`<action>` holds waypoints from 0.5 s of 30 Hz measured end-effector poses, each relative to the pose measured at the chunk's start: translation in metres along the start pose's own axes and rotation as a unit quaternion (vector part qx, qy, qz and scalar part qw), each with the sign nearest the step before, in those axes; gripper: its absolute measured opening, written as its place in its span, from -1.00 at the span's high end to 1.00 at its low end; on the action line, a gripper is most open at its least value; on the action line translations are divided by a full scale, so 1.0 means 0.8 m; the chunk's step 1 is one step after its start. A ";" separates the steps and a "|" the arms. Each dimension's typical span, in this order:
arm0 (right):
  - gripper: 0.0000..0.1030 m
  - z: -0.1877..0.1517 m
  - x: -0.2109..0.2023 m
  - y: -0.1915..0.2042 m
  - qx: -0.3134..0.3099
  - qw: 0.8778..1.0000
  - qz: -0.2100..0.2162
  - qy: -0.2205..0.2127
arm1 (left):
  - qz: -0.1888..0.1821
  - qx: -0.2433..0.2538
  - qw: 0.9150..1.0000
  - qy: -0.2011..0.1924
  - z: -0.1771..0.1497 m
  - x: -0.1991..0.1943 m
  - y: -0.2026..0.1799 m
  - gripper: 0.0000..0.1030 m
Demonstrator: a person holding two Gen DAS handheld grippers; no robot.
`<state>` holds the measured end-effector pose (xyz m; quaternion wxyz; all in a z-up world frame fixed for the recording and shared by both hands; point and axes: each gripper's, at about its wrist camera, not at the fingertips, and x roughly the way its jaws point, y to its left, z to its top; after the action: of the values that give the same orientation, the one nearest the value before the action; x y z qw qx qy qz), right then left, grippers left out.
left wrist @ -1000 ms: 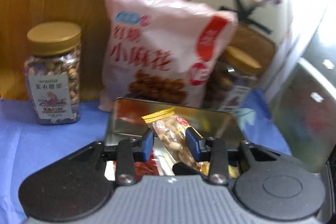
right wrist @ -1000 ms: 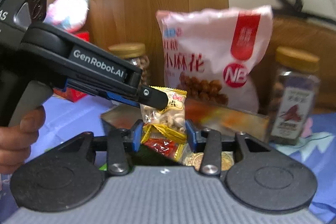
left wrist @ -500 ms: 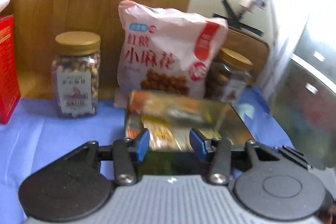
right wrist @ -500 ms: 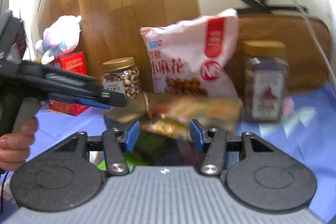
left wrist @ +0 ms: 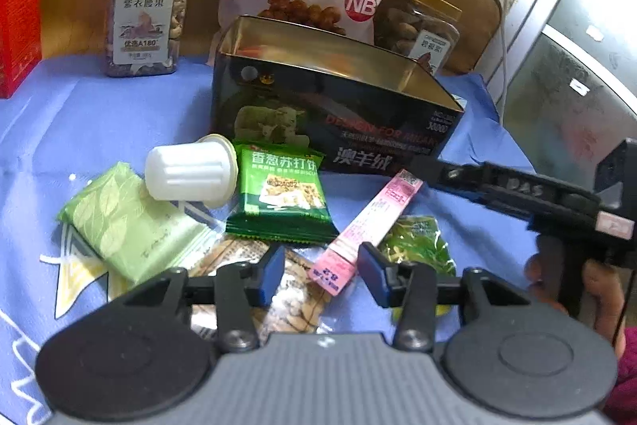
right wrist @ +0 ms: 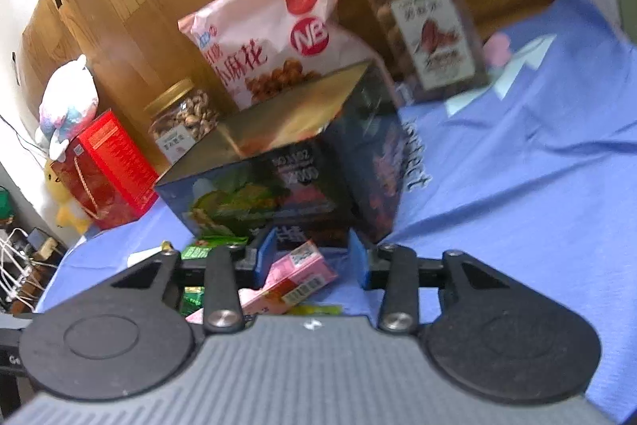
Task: Organize snacks
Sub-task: 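Grasp the pink wafer box with the left gripper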
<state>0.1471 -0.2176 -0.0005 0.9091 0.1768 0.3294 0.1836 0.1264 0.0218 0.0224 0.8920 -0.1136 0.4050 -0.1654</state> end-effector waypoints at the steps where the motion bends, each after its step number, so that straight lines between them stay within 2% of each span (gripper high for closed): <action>1: 0.40 -0.002 0.006 0.000 0.000 1.000 0.002 0.009 | -0.001 -0.006 1.000 0.000 -0.001 0.000 0.000 0.26; 6: 0.40 -0.015 -0.010 0.013 -0.010 1.000 0.005 0.015 | -0.006 -0.015 1.000 -0.003 -0.009 -0.002 0.004 0.33; 11: 0.39 -0.049 -0.062 0.036 -0.050 0.999 0.003 -0.007 | -0.012 -0.019 1.000 -0.009 -0.015 -0.008 0.006 0.30; 15: 0.36 -0.087 -0.112 0.052 -0.077 0.997 0.022 -0.021 | -0.024 -0.016 1.000 -0.008 -0.020 -0.014 0.006 0.31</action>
<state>0.0277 -0.2079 0.0157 0.9225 0.1174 0.2913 0.2244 0.1086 0.0291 0.0181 0.8891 -0.1392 0.3974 -0.1792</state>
